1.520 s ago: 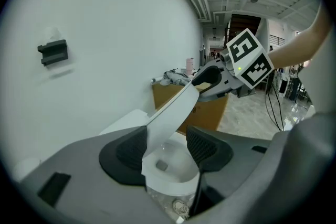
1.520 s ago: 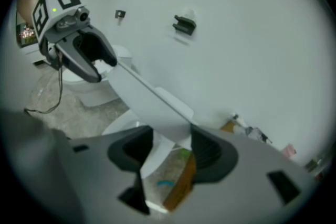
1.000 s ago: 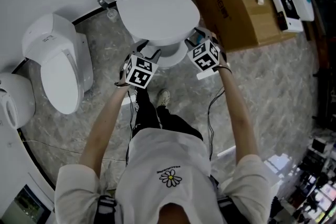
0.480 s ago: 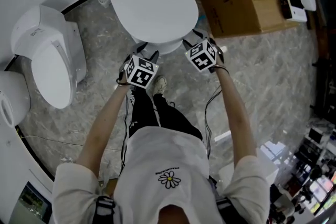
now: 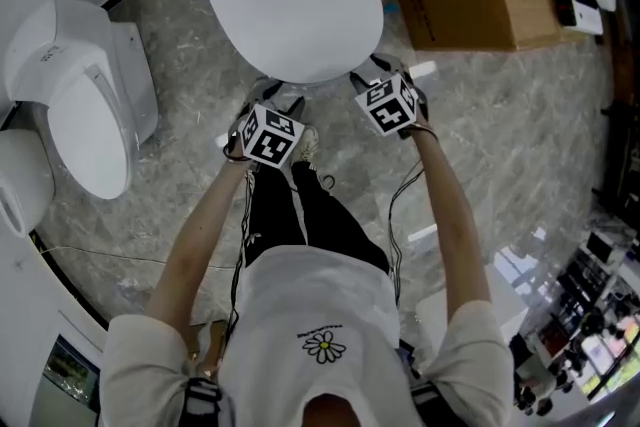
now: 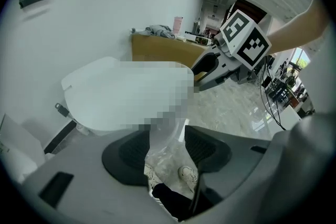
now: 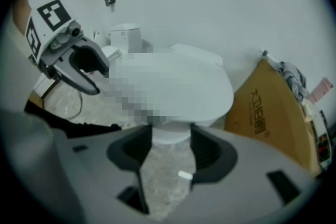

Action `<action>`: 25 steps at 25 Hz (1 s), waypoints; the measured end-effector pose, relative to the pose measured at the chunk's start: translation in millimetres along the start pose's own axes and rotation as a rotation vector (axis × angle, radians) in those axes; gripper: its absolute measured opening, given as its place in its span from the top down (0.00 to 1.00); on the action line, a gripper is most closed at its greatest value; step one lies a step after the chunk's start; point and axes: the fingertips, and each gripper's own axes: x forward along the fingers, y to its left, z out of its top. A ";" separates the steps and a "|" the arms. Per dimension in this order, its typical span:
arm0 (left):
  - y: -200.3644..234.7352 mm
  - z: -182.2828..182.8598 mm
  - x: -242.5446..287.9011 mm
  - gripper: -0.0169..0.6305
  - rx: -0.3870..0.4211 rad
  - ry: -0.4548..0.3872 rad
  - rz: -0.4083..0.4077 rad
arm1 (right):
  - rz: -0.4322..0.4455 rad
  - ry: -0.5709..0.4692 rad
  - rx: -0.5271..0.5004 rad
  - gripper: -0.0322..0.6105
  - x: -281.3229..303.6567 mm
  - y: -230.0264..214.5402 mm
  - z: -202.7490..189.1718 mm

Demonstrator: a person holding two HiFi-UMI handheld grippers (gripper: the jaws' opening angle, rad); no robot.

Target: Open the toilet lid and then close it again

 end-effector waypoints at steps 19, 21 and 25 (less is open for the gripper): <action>-7.6 -84.2 90.0 0.63 0.013 0.237 -0.110 | 0.093 0.105 0.101 0.58 80.7 18.5 -61.1; -7.4 -88.1 95.7 0.63 -0.006 0.251 -0.126 | 0.102 0.117 0.110 0.58 87.5 19.6 -65.8; -4.7 -96.1 109.0 0.63 -0.018 0.266 -0.139 | 0.115 0.142 0.129 0.58 102.8 20.8 -74.5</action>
